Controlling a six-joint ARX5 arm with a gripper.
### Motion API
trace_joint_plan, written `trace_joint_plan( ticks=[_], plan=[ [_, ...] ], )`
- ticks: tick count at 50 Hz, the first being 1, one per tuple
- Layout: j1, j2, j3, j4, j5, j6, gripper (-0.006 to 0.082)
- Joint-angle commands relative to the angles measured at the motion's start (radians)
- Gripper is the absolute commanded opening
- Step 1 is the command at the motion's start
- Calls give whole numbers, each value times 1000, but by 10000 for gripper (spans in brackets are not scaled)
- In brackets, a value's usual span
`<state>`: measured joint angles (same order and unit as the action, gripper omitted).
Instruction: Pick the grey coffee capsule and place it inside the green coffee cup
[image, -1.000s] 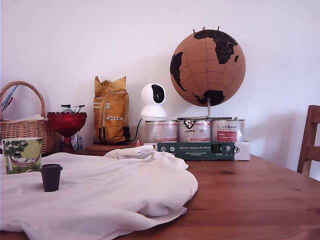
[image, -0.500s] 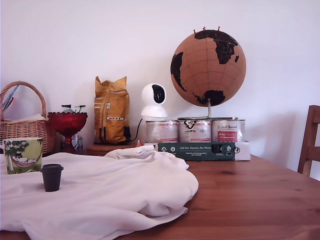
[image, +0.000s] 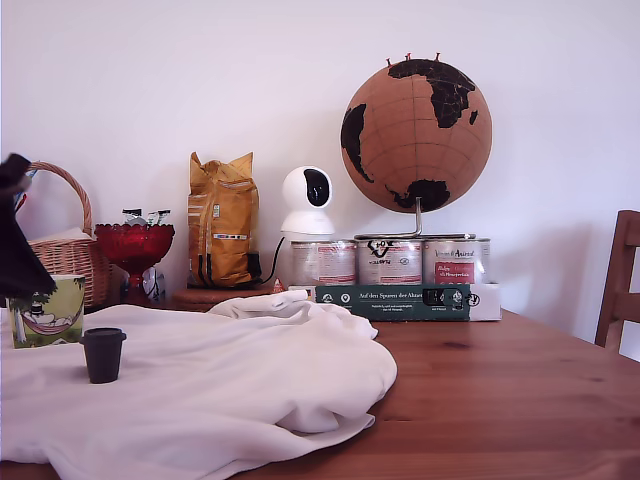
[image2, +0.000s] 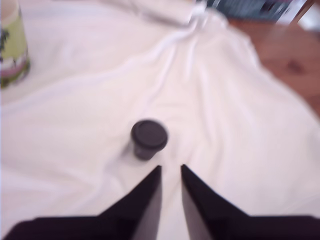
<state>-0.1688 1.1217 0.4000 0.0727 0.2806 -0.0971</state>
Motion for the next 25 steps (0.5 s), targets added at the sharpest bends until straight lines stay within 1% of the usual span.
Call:
trace_joint_plan(
  ticks=[1,4,6,14,25],
  plan=[
    [-14,43,42,7,-15,21,523],
    [-26,87,69,-2,-35,33,580],
    [-34,116,87,-7,-47,44,600],
    [-76,226,139,5,-103,57,601],
    [-108,363,216,12,-148,80,601]
  ],
)
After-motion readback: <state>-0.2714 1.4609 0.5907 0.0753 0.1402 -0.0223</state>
